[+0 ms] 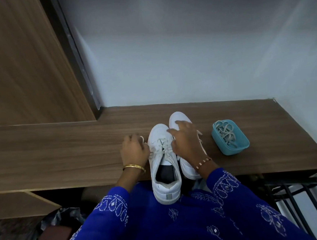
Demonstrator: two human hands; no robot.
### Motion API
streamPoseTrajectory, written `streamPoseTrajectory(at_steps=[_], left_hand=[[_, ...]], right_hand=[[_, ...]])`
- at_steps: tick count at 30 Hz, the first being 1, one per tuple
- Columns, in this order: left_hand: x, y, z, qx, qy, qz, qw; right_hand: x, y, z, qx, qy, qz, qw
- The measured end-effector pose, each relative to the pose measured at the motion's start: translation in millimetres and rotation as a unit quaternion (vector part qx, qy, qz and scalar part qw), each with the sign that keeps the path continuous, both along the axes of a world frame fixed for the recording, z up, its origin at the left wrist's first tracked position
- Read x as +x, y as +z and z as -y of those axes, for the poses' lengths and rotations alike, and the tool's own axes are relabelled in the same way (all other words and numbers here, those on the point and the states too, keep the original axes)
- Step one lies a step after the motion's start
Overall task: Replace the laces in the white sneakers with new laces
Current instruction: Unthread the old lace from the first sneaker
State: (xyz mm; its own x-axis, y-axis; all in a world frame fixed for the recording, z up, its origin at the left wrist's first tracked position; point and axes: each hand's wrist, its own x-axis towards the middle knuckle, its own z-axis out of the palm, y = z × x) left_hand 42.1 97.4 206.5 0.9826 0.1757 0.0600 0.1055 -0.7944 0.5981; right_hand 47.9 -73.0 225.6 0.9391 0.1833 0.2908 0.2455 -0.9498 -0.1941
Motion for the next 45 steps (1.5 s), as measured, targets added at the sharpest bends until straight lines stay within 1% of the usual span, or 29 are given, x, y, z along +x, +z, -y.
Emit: streamPoseTrajectory(at_steps=[1,3,4,6,8,11,13,16,18,21,22,24,26,27,28,30,31,32,34,36,37,38,39,40,41,42,43,44,45], left_hand=[[-3,3,2,0.020,-0.005,0.018,1.000],[-7,4,8,0.048,-0.054,0.066,0.995],[-9,2,10,0.064,-0.085,0.100,0.989],[-13,-3,15,0.081,-0.142,0.129,0.978],[-17,-6,16,0.100,-0.173,0.124,0.972],[-16,-11,18,0.105,-0.179,0.083,0.975],[-14,-9,19,0.098,-0.172,0.051,0.979],[-13,-5,17,0.103,-0.154,0.023,0.982],[-12,-4,17,0.103,-0.147,0.017,0.984],[-12,-5,19,0.096,-0.143,0.014,0.985],[-11,-6,19,0.089,-0.139,0.015,0.986],[-11,-8,19,0.082,-0.135,0.019,0.987],[-10,-10,18,0.087,-0.139,0.019,0.986],[-9,-10,17,0.085,-0.143,0.014,0.986],[-10,-10,17,0.075,-0.149,0.009,0.986],[-11,-14,17,0.047,-0.165,0.003,0.985],[-11,-16,17,0.027,-0.172,-0.003,0.985],[-11,-18,18,-0.002,-0.174,-0.008,0.985],[-9,-21,17,-0.073,-0.158,-0.019,0.985],[-10,-20,17,-0.169,-0.129,-0.036,0.976],[-12,-19,18,-0.239,-0.104,-0.048,0.964],[-15,-18,18,-0.331,-0.069,-0.057,0.939],[-14,-21,17,-0.434,-0.023,-0.065,0.898],[-13,-22,15,-0.537,0.027,-0.070,0.840],[-9,-25,11,-0.627,0.075,-0.078,0.772],[-7,-25,7,-0.698,0.112,-0.086,0.702],[-5,-23,4,-0.742,0.144,-0.094,0.647],[-5,-19,3,-0.768,0.171,-0.101,0.609],[-5,-14,3,-0.778,0.192,-0.108,0.588]], right_hand=[[-2,-4,-3,-0.023,0.028,-0.014,0.999],[-4,-8,-7,-0.046,0.073,-0.042,0.995],[-6,-9,-8,-0.057,0.084,-0.046,0.994],[-7,-9,-8,-0.056,0.085,-0.063,0.993],[-9,-5,-10,-0.060,0.073,-0.066,0.993],[-9,-1,-9,-0.048,0.054,-0.093,0.993],[-7,0,-7,-0.001,0.038,-0.124,0.992],[-4,2,-8,0.064,0.032,-0.124,0.990],[0,4,-7,0.132,0.019,-0.110,0.985],[3,7,-3,0.288,-0.048,-0.057,0.955],[2,8,-3,0.321,-0.061,-0.039,0.944],[-1,6,-5,0.358,-0.091,-0.028,0.929],[-4,3,-9,0.383,-0.118,-0.041,0.915],[-5,2,-9,0.377,-0.120,-0.048,0.917],[-5,2,-8,0.347,-0.110,-0.048,0.930],[-2,3,-5,0.219,-0.056,-0.031,0.974],[0,4,-4,0.151,-0.016,-0.038,0.988],[2,4,-4,0.092,0.022,-0.057,0.994],[2,3,-6,0.011,0.073,-0.097,0.993],[-2,-1,-8,-0.032,0.087,-0.115,0.989],[-3,-3,-8,-0.030,0.082,-0.120,0.989],[-4,-5,-8,-0.020,0.076,-0.120,0.990],[-5,-5,-7,-0.007,0.070,-0.115,0.991],[-4,-5,-5,0.003,0.061,-0.109,0.992],[-3,-5,-3,0.019,0.051,-0.106,0.993],[-2,-5,-1,0.045,0.041,-0.103,0.993],[0,-6,2,0.071,0.029,-0.103,0.992],[1,-6,4,0.087,0.021,-0.108,0.990],[0,-7,5,0.090,0.019,-0.112,0.989]])
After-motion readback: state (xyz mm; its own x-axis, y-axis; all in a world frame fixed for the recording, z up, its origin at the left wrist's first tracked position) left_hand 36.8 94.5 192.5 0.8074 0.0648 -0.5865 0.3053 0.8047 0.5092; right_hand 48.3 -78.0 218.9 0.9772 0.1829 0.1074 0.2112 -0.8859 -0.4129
